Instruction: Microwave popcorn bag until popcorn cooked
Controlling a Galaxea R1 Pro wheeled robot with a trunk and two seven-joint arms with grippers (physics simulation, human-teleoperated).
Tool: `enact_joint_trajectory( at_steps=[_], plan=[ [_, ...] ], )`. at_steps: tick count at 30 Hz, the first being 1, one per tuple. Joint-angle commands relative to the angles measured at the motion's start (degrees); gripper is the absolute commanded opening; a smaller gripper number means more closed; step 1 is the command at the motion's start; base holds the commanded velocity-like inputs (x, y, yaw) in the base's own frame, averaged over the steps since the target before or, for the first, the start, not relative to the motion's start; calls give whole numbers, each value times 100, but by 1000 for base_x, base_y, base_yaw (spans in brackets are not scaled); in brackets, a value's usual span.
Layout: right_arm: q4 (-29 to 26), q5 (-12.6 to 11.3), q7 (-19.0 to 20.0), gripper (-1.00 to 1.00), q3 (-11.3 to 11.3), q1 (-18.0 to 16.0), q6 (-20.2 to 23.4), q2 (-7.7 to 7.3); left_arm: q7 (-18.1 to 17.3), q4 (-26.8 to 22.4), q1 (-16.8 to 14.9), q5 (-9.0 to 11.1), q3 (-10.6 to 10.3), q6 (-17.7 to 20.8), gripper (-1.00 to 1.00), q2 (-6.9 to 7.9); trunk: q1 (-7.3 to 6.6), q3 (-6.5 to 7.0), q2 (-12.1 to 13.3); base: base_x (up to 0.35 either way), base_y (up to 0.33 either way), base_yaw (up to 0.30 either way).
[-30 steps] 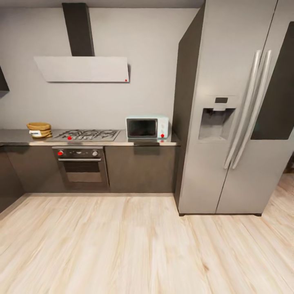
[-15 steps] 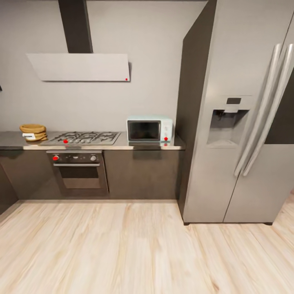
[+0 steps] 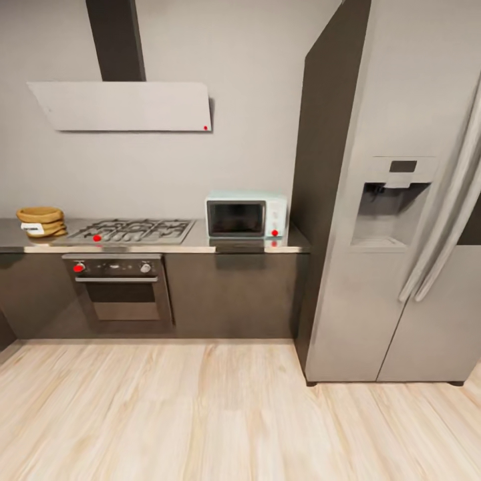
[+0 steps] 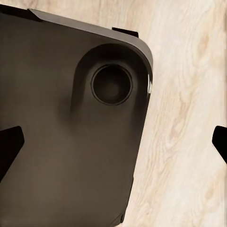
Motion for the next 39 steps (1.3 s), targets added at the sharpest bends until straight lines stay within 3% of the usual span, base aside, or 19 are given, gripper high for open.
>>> enact_joint_trajectory(
  at_steps=[1, 10, 19, 39],
  plan=[
    [-1, 41, -4, 100, 0, -1, -12, -1, 6, -2, -1, 5, 20, -11, 100, -1, 3, -5, -2, 326, 0, 0],
    [-1, 41, -4, 100, -2, -1, -13, 28, 6, -2, -1, 5, 20, -11, 100, -1, 3, -5, -2, 326, 0, 1],
    [1, 41, -4, 100, -37, -1, -13, 9, 6, -2, -1, 5, 20, -12, 100, -5, 3, -5, -2, 326, 0, 176],
    [-1, 27, -4, 100, -25, -1, -20, -1, 6, -2, 0, -4, 16, -25, 100, -18, 3, -5, -2, 325, 65, 1]
  ],
)
